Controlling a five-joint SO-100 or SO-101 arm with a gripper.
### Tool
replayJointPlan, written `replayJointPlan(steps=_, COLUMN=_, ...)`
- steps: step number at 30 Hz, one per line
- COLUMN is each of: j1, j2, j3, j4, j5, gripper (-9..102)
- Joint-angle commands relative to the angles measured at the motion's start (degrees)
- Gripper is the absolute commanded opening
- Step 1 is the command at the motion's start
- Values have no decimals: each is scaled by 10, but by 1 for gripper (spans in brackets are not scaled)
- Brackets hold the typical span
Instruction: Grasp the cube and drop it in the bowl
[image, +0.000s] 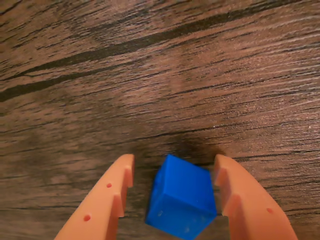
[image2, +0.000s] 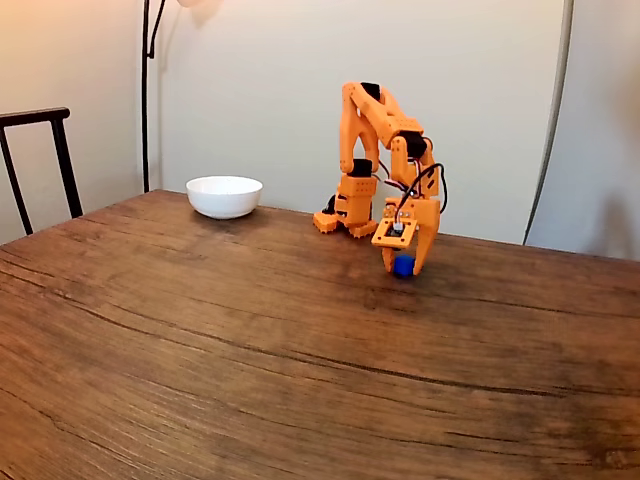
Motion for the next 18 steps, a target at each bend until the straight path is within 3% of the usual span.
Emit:
replayJointPlan(steps=1, j1=2, j2=-45, j3=5, j4=-14, j5=2, gripper=21)
replayJointPlan(steps=11, j1=-4, j2=-41, j3=-14, j4=-2, j5=3, gripper=22)
replayJointPlan(steps=18, j1=-5, j2=-40, j3=-71, j4=120, j5=3, gripper=22)
